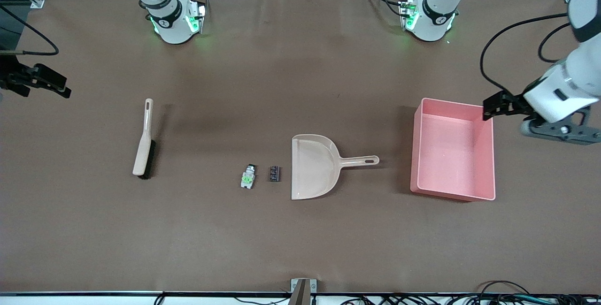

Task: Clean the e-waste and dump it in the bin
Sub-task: 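Reach the right gripper to the brush while the left gripper reaches the dustpan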

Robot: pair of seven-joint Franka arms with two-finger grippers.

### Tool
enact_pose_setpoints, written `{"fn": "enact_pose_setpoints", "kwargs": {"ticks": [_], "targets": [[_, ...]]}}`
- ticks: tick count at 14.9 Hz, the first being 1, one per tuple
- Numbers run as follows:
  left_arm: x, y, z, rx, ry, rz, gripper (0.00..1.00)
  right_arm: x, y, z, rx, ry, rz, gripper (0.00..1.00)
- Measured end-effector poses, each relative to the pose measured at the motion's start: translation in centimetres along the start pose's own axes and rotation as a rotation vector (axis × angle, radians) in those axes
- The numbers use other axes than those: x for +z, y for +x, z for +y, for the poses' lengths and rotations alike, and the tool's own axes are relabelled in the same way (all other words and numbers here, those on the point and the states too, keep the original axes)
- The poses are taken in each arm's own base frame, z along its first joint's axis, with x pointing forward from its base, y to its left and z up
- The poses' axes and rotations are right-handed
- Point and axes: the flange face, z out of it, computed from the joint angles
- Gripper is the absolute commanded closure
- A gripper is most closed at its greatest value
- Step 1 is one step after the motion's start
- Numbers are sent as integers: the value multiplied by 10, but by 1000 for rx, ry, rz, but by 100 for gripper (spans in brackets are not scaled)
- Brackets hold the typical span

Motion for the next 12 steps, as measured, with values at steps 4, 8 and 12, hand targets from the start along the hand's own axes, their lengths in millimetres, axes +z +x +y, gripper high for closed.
{"fn": "enact_pose_setpoints", "kwargs": {"ticks": [4, 8, 12], "targets": [[46, 21, 20, 294, 37, -52, 0, 58, 22, 0, 3, -5, -107, 0], [86, 34, 9, 699, 87, -135, 0, 140, 43, 11, 23, -9, -166, 0], [131, 53, 87, 1003, 203, -227, 0, 230, 39, 13, 25, -10, -98, 0]]}}
